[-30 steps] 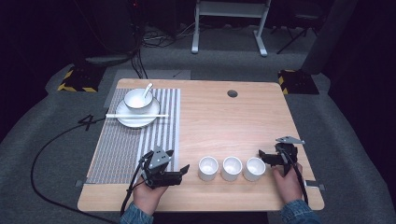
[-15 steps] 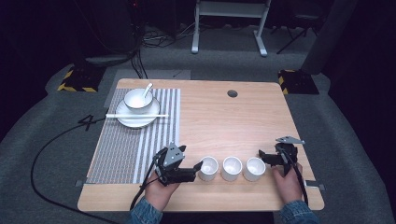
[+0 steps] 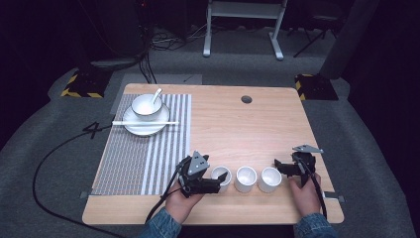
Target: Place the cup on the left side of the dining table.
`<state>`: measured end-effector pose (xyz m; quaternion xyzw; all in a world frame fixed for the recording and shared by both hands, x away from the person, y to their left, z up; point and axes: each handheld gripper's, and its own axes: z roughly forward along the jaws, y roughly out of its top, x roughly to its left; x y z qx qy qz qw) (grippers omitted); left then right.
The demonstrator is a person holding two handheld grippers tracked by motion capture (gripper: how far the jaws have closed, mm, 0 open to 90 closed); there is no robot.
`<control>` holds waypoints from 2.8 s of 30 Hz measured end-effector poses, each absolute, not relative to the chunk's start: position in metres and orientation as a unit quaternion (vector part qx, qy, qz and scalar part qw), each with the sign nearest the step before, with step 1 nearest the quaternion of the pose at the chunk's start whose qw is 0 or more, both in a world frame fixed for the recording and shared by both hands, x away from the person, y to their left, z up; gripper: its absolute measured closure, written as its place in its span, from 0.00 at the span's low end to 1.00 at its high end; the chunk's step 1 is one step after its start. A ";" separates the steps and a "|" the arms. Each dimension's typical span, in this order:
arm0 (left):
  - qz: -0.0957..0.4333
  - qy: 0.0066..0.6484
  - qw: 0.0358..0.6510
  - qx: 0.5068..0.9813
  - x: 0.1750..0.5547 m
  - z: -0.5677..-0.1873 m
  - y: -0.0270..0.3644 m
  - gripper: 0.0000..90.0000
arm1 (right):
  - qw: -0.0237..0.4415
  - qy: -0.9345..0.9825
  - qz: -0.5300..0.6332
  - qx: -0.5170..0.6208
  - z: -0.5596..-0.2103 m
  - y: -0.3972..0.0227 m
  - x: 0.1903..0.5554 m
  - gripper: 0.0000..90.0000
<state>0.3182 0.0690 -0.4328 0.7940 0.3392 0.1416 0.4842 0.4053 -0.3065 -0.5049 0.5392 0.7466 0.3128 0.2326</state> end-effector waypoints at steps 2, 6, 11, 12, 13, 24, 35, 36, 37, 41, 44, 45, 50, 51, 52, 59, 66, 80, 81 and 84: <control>0.130 0.341 0.489 0.793 0.319 -0.437 0.066 0.19 | 0.233 0.747 0.313 0.539 -0.505 -0.306 0.405 0.03; 0.116 0.333 0.490 0.797 0.321 -0.446 0.061 0.17 | 0.233 0.747 0.313 0.539 -0.505 -0.306 0.405 0.03; 0.086 0.339 0.500 0.792 0.326 -0.458 0.061 0.17 | 0.233 0.747 0.313 0.539 -0.505 -0.306 0.405 0.03; 0.084 0.338 0.501 0.792 0.326 -0.461 0.060 0.17 | 0.233 0.747 0.313 0.539 -0.505 -0.306 0.405 0.03; 0.083 0.336 0.499 0.795 0.326 -0.462 0.059 0.17 | 0.233 0.747 0.313 0.539 -0.505 -0.306 0.405 0.03; 0.112 0.320 0.464 0.818 0.327 -0.483 0.046 0.22 | 0.233 0.747 0.313 0.539 -0.505 -0.306 0.405 0.03; 0.163 0.306 0.479 0.807 0.318 -0.497 0.044 0.30 | 0.233 0.746 0.313 0.539 -0.505 -0.306 0.405 0.03; 0.161 0.306 0.480 0.806 0.318 -0.497 0.045 0.30 | 0.233 0.746 0.313 0.539 -0.505 -0.306 0.405 0.03; 0.160 0.307 0.479 0.806 0.318 -0.497 0.045 0.30 | 0.233 0.746 0.313 0.540 -0.505 -0.306 0.405 0.03; 0.162 0.306 0.479 0.807 0.318 -0.497 0.045 0.30 | 0.233 0.746 0.313 0.540 -0.505 -0.306 0.405 0.03; 0.163 0.306 0.479 0.807 0.318 -0.497 0.044 0.30 | 0.233 0.746 0.313 0.539 -0.505 -0.306 0.405 0.04; 0.162 0.306 0.479 0.807 0.318 -0.497 0.045 0.30 | 0.233 0.746 0.313 0.540 -0.505 -0.306 0.405 0.03; 0.165 0.306 0.478 0.807 0.317 -0.497 0.044 0.30 | 0.233 0.746 0.313 0.539 -0.505 -0.306 0.405 0.03; 0.166 0.306 0.477 0.807 0.317 -0.497 0.044 0.30 | 0.233 0.746 0.313 0.539 -0.505 -0.306 0.405 0.03; 0.165 0.307 0.474 0.808 0.318 -0.496 0.043 0.30 | 0.233 0.746 0.313 0.539 -0.505 -0.306 0.405 0.03; 0.166 0.305 0.463 0.816 0.318 -0.483 0.045 0.30 | 0.233 0.746 0.313 0.540 -0.505 -0.306 0.405 0.03; 0.172 0.285 0.457 0.825 0.316 -0.468 0.047 0.31 | 0.233 0.746 0.313 0.540 -0.505 -0.306 0.405 0.03; 0.165 0.299 0.476 0.810 0.327 -0.439 0.066 0.31 | 0.233 0.746 0.313 0.540 -0.505 -0.306 0.405 0.03; 0.164 0.301 0.478 0.809 0.328 -0.437 0.068 0.31 | 0.233 0.746 0.313 0.540 -0.505 -0.306 0.405 0.03; 0.169 0.307 0.477 0.806 0.330 -0.431 0.073 0.31 | 0.233 0.746 0.313 0.540 -0.505 -0.306 0.405 0.03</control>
